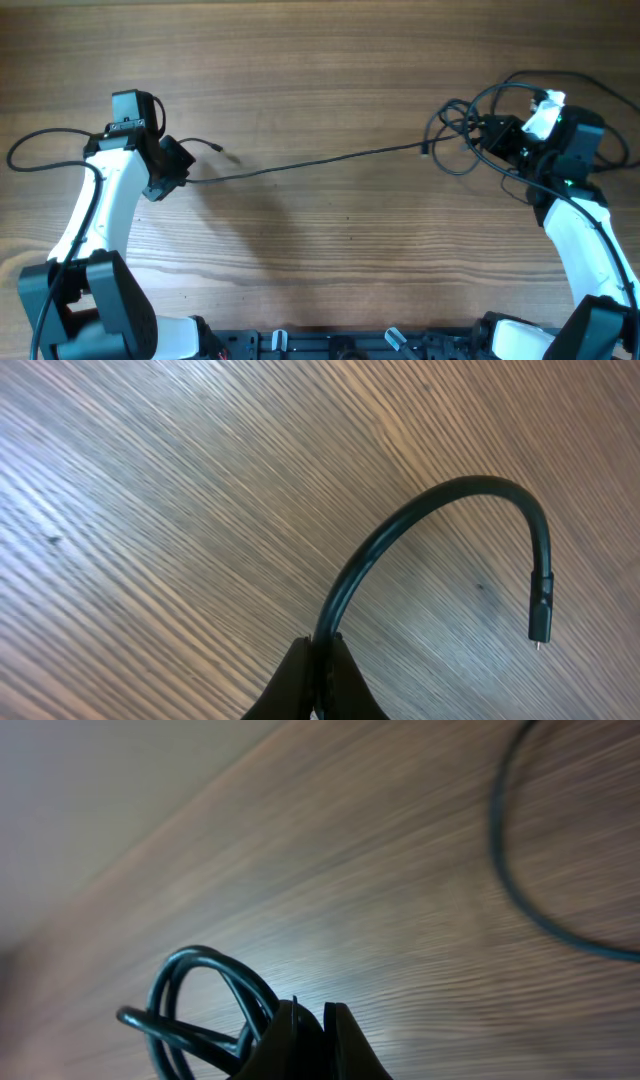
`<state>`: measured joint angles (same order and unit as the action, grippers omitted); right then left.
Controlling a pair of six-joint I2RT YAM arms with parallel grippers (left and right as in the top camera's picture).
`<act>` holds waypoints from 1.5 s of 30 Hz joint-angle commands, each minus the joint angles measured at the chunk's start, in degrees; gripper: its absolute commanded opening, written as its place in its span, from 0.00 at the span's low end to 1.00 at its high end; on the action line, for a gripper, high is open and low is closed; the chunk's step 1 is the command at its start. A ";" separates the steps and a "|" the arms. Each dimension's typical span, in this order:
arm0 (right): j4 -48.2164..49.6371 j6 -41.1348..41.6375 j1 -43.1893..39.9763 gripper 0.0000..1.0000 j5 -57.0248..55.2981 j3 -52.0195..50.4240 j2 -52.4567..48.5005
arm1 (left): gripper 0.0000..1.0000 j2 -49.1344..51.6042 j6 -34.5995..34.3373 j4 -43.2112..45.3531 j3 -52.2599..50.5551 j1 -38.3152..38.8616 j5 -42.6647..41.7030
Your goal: Untangle cables
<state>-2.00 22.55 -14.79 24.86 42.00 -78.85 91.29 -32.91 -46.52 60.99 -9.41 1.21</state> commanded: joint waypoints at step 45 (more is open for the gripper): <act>-1.49 33.00 21.59 0.04 25.70 -0.09 0.94 | 0.47 0.39 39.30 11.63 0.02 29.31 -61.35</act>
<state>-4.36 52.42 6.61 48.03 41.60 -78.83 91.29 6.72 -37.12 60.99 17.52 -58.87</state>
